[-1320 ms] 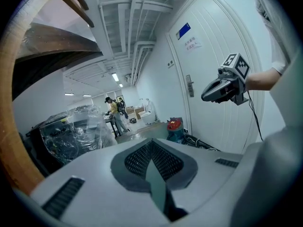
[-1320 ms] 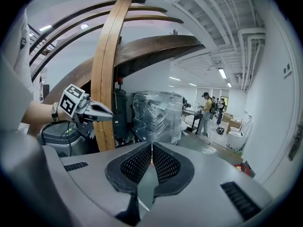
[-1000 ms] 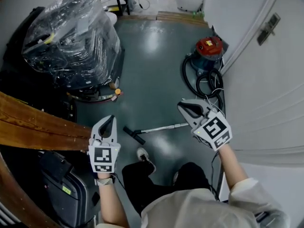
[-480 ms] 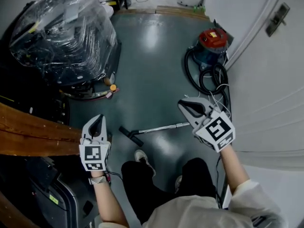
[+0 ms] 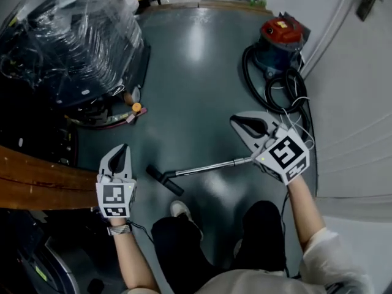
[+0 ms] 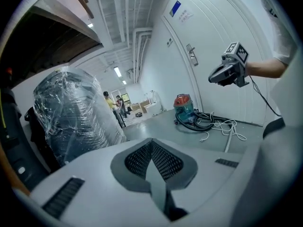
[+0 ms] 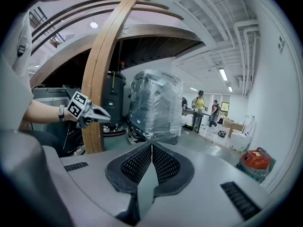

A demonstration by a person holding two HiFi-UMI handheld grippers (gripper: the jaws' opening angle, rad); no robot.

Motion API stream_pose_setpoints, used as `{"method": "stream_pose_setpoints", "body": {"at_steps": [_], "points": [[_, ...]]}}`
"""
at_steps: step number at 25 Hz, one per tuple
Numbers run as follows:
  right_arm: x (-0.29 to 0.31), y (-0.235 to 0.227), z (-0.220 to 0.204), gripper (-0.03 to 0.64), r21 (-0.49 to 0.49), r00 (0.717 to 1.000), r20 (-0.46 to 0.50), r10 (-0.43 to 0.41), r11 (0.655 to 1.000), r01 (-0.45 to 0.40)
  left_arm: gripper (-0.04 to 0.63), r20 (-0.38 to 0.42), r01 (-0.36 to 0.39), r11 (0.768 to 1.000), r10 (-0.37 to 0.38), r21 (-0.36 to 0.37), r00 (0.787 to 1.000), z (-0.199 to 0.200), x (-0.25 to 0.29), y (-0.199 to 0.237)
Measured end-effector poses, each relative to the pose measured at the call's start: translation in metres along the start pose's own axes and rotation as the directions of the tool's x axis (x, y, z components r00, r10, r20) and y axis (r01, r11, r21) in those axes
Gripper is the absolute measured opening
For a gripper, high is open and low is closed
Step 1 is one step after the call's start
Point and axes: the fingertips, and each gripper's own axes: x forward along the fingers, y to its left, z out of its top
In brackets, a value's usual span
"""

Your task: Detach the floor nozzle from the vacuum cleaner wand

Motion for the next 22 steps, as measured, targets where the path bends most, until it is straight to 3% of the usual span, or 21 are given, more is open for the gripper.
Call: {"method": "stream_pose_setpoints", "body": {"at_steps": [10,16,22], "points": [[0.022,0.015,-0.093,0.029,0.008,1.000,-0.014,0.011,1.000,-0.011,0.000,-0.009,0.033,0.999,-0.033,-0.040,0.999,-0.076,0.018,-0.061],[0.048,0.033,-0.147,0.031,0.048,0.993,-0.081,0.083,0.996,-0.079,0.000,-0.059,0.128,0.991,-0.131,-0.042,0.990,-0.118,0.030,-0.092],[0.093,0.055,-0.191,0.031,0.054,0.985,-0.123,0.124,0.992,-0.118,0.000,-0.134,0.268,0.963,-0.262,0.031,0.956,-0.172,0.062,-0.112]]}}
